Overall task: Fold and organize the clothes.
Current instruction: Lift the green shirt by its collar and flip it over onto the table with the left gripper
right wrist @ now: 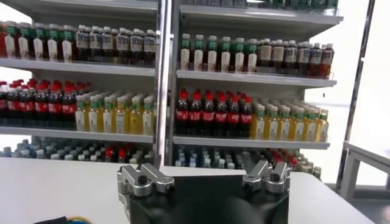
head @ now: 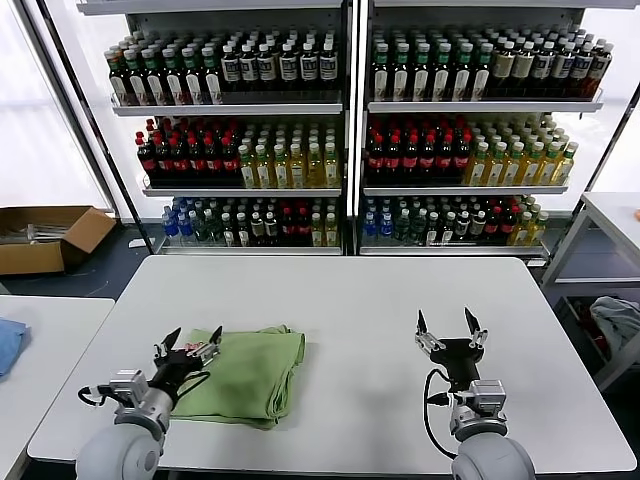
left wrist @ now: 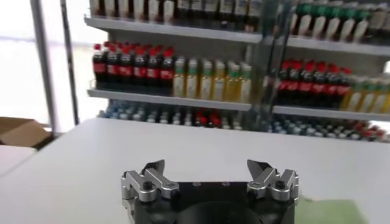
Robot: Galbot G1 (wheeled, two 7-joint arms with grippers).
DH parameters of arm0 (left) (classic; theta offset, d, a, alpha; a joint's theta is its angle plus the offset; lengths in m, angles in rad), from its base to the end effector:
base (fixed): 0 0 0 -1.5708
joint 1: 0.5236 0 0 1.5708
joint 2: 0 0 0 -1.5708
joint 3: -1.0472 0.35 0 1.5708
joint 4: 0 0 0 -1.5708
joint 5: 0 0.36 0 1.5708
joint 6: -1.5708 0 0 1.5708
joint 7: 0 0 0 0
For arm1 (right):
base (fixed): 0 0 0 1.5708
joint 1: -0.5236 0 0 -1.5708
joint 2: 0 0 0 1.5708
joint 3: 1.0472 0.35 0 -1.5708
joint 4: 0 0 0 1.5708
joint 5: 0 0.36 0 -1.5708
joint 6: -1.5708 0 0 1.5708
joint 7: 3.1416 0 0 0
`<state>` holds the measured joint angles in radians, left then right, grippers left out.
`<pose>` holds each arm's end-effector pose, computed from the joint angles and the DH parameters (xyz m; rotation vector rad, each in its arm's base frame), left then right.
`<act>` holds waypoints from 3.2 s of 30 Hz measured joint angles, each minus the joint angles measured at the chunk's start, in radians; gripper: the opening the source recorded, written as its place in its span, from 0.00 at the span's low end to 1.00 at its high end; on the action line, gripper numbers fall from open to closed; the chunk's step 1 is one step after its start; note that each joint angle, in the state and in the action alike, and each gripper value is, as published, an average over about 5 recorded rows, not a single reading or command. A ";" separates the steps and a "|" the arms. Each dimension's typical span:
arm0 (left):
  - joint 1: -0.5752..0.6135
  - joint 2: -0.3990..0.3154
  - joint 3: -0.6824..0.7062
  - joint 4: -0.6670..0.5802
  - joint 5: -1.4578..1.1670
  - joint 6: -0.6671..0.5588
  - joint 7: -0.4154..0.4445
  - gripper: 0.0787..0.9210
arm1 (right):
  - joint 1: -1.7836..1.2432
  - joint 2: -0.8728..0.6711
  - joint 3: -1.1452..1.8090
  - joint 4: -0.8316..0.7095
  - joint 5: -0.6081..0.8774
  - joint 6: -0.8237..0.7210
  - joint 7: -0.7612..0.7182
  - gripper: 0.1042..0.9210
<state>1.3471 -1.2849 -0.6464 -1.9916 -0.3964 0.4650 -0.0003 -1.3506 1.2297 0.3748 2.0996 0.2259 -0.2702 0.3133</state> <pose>0.2574 0.0958 -0.2715 -0.0467 -2.8112 0.1137 0.2413 -0.0129 -0.2580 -0.0413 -3.0476 0.1260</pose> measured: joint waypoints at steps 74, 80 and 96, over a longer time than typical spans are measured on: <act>0.016 0.416 -0.285 0.224 -0.010 -0.048 0.152 0.05 | -0.013 0.022 0.005 0.030 -0.025 -0.014 0.008 0.88; 0.022 0.318 -0.160 0.075 0.019 -0.015 0.115 0.05 | -0.034 0.034 0.022 0.016 -0.043 -0.017 0.011 0.88; -0.052 -0.037 0.352 -0.049 0.246 0.077 0.025 0.05 | -0.077 0.085 0.034 -0.007 -0.098 -0.015 0.010 0.88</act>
<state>1.2949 -1.3220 -0.2946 -2.0409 -0.1505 0.5422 0.0243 -1.4276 1.3142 0.4093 2.0922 0.1281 -0.2856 0.3236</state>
